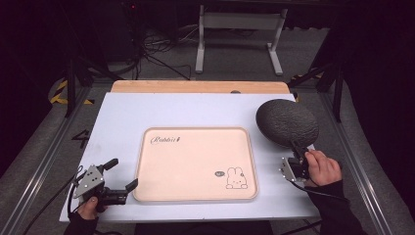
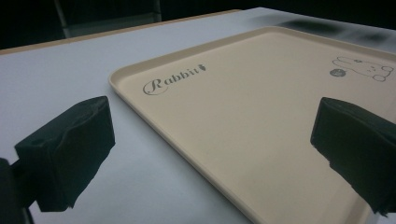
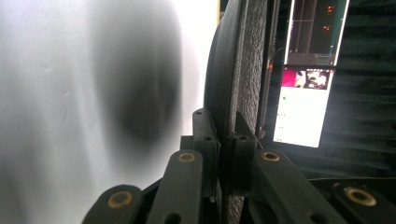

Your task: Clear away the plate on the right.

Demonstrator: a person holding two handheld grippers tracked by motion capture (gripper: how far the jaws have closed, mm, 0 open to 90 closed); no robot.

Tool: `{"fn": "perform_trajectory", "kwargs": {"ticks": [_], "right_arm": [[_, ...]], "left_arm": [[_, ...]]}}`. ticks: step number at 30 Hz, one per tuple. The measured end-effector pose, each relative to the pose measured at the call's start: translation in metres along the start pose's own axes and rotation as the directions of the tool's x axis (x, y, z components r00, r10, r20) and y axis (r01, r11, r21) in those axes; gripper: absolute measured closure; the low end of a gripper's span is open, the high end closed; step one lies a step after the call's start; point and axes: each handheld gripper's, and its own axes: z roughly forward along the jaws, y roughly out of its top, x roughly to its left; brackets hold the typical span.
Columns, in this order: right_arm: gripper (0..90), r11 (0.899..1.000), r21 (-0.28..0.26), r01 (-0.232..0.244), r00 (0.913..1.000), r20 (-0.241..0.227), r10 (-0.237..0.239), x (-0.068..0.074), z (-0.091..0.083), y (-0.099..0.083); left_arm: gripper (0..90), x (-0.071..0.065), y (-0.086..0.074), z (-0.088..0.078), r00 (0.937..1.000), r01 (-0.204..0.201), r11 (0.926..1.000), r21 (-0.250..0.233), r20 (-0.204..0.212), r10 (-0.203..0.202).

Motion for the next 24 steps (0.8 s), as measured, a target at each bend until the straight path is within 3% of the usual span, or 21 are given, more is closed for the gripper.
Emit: {"fn": "perform_trajectory", "kwargs": {"ticks": [6, 24], "right_arm": [[86.1, 1.000, -0.025, 0.005, 0.9997, 0.026, -0.004, -0.007, -0.010, 0.006], [85.8, 0.991, -0.130, 0.018, 0.9991, 0.040, -0.013, -0.018, -0.029, 0.039]], "left_arm": [[0.4, 0.000, 0.000, 0.000, 1.0000, -0.004, 1.0000, 0.001, 0.001, 0.004], [0.4, 0.000, 0.000, 0.000, 1.0000, -0.002, 1.0000, 0.004, -0.002, 0.002]]}}
